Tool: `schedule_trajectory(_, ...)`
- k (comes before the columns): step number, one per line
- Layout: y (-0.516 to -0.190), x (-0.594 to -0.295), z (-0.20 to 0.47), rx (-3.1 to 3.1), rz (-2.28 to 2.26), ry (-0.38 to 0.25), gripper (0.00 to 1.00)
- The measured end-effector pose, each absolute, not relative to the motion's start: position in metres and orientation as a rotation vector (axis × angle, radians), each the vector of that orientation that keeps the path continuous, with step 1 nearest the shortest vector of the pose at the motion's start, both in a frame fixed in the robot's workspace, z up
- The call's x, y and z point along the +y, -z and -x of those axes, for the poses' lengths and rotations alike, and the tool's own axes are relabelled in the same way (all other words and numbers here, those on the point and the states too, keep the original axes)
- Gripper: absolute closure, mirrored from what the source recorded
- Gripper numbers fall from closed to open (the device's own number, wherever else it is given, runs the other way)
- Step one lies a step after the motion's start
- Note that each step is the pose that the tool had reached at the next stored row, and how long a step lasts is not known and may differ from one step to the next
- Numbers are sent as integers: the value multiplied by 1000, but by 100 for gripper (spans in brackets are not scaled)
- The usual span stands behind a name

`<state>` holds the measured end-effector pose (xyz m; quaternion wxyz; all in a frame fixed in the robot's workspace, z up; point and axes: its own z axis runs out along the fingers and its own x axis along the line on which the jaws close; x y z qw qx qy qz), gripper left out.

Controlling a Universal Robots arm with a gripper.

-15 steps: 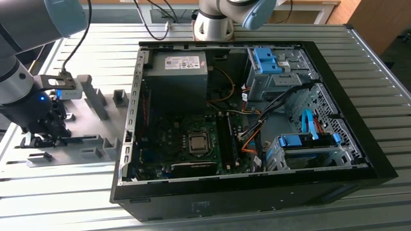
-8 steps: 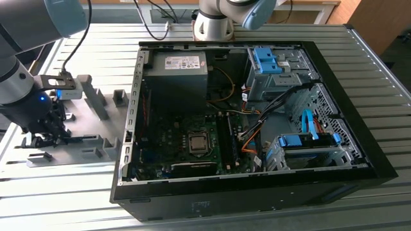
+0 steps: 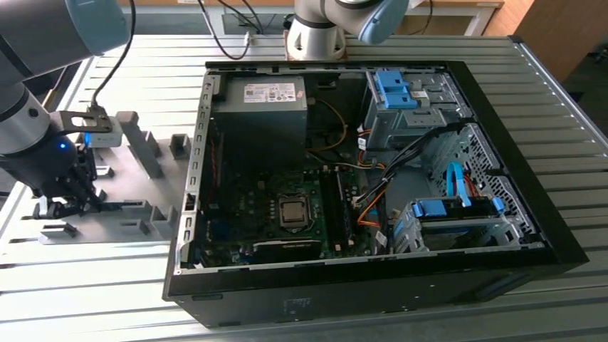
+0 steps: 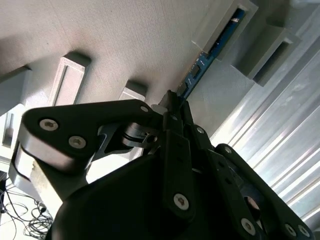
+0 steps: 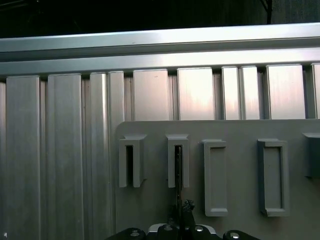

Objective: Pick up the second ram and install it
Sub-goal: 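Pick up the second ram and move it above second insertion slot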

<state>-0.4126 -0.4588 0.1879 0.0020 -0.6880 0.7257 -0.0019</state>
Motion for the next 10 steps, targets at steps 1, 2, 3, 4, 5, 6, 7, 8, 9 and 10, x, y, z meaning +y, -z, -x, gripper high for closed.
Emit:
schedule_trajectory(1, -188, -459, 413, 2277, 2159, 6, 86)
schedule_trajectory(2, -188, -459, 413, 2277, 2159, 6, 86)
schedule_trajectory(3, -188, -459, 413, 2277, 2159, 6, 86)
schedule_trajectory(4, -188, -459, 413, 2277, 2159, 6, 86)
schedule_trajectory(5, -188, -459, 413, 2277, 2159, 6, 86)
schedule_trajectory(6, -188, -459, 413, 2277, 2159, 6, 86)
schedule_trajectory(7, -188, -459, 413, 2277, 2159, 6, 86)
schedule_trajectory(8, -188, -459, 413, 2277, 2159, 6, 86)
schedule_trajectory(9, -188, -459, 413, 2277, 2159, 6, 86)
schedule_trajectory(10, -188, -459, 413, 2277, 2159, 6, 86)
